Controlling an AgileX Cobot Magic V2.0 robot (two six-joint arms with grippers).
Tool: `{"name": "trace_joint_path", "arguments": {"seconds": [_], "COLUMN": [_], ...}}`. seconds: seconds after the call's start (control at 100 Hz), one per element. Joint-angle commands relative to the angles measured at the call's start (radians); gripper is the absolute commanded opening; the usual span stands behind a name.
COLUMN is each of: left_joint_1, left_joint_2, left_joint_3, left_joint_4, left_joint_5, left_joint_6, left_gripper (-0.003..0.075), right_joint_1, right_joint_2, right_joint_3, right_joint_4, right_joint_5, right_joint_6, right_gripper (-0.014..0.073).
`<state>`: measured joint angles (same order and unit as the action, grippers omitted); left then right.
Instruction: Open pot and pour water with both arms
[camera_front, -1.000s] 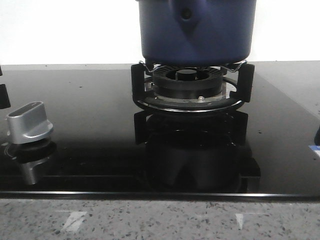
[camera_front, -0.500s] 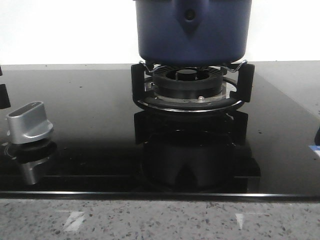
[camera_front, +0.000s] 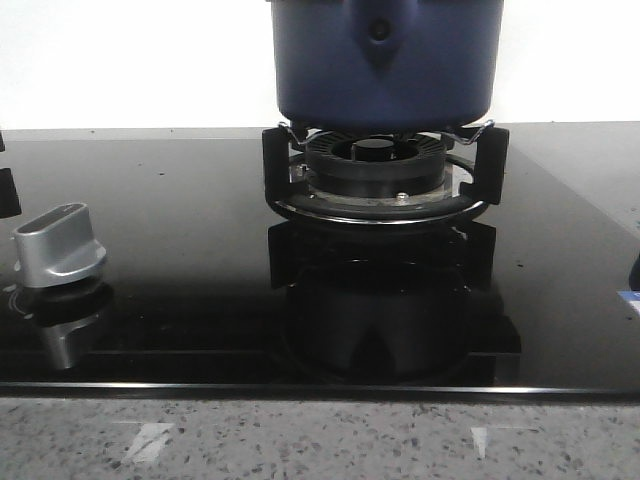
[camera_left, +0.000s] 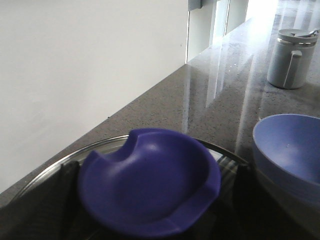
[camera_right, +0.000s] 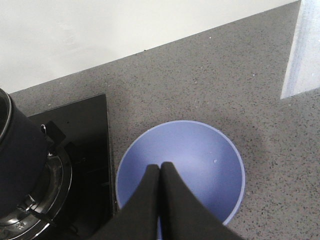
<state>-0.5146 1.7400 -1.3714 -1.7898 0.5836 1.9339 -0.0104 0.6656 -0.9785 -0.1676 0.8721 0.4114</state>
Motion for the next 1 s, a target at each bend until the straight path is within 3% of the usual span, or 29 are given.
{"name": "trace_joint_path", "arguments": {"seconds": [0.0, 0.31, 0.36, 0.45, 0.58, 0.76, 0.99], "left_joint_1": [-0.004, 0.008, 0.016, 0.026, 0.026, 0.026, 0.026], "left_joint_2": [-0.087, -0.207, -0.229, -0.288, -0.424, -0.669, -0.902], "left_joint_3": [-0.034, -0.034, -0.032, -0.002, 0.136, 0.428, 0.73], "left_joint_4": [-0.083, -0.083, -0.08, -0.079, -0.079, -0.079, -0.079], "left_joint_5": [0.025, -0.024, -0.04, -0.089, -0.178, -0.327, -0.405], "left_joint_6": [-0.01, -0.036, -0.08, -0.103, -0.103, -0.103, -0.103], "left_gripper": [0.0549, 0.0535, 0.0489, 0.0333, 0.0167, 0.0087, -0.0014], "right_joint_1": [-0.001, -0.001, -0.001, 0.002, 0.006, 0.006, 0.006], "right_joint_2": [-0.001, -0.001, -0.004, -0.027, -0.114, -0.293, -0.431], "right_joint_3": [-0.035, -0.017, -0.011, 0.018, 0.115, 0.282, 0.409], "right_joint_4": [-0.016, -0.016, -0.016, -0.016, -0.016, -0.016, 0.009], "right_joint_5": [-0.088, -0.145, -0.155, -0.182, -0.259, -0.401, -0.532], "right_joint_6": [-0.011, -0.029, -0.052, -0.11, -0.142, -0.149, -0.149], "right_gripper": [-0.0067, -0.0067, -0.0067, -0.0067, -0.0068, -0.0071, -0.0074]}}
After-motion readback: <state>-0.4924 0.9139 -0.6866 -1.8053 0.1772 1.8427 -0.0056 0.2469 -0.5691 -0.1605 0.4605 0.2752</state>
